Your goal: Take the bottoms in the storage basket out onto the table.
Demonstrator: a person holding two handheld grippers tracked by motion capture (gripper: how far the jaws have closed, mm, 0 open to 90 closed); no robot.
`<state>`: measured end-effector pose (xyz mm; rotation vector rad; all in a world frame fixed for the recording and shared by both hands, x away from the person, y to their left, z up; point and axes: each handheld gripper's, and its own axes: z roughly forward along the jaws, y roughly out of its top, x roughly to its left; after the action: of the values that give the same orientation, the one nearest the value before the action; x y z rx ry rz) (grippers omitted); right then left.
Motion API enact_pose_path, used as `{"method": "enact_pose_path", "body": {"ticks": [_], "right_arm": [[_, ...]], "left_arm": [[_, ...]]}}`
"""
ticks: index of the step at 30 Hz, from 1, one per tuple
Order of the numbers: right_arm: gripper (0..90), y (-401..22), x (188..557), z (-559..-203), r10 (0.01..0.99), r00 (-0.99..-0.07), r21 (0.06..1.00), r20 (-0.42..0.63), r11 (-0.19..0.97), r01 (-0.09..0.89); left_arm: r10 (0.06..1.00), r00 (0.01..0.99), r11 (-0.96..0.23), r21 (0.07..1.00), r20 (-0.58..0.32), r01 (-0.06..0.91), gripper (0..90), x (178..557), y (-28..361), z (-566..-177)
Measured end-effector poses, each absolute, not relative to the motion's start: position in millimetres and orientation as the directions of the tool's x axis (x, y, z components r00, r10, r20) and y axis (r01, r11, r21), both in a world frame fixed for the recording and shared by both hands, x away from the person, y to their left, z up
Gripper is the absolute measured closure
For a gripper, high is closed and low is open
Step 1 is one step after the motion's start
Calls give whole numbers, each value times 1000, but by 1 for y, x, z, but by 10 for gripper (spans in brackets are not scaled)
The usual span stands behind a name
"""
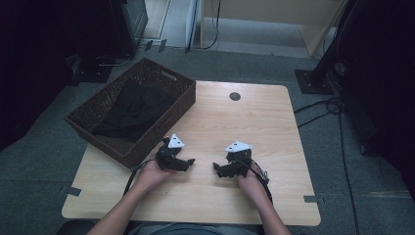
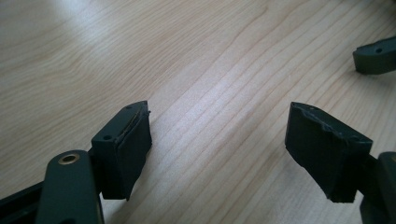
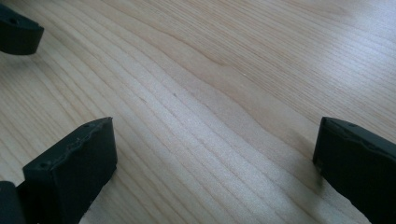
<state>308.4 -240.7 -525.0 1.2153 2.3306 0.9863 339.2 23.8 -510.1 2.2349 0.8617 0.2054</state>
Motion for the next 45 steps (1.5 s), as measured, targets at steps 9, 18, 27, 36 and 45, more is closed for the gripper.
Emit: {"method": "enact_pose_path", "body": {"ticks": [9, 18, 27, 36, 45], "right_arm": [[0, -241, 309, -525, 812, -584, 711, 19, 400, 579], [0, -241, 309, -525, 813, -582, 710, 21, 398, 581], [0, -241, 309, -525, 813, -582, 711, 20, 398, 580], [0, -241, 309, -525, 813, -582, 711, 23, 396, 581], [0, -240, 309, -525, 802, -597, 707, 26, 407, 578]], "left_arm": [[576, 807, -555, 661, -132, 504, 229, 334, 23, -472], [568, 808, -556, 650, -157, 518, 235, 334, 32, -433], [582, 802, -551, 659, -137, 512, 236, 346, 53, -394], [634, 765, -525, 663, -114, 534, 239, 374, 85, -368], [662, 746, -525, 665, -75, 532, 246, 404, 117, -360]]}}
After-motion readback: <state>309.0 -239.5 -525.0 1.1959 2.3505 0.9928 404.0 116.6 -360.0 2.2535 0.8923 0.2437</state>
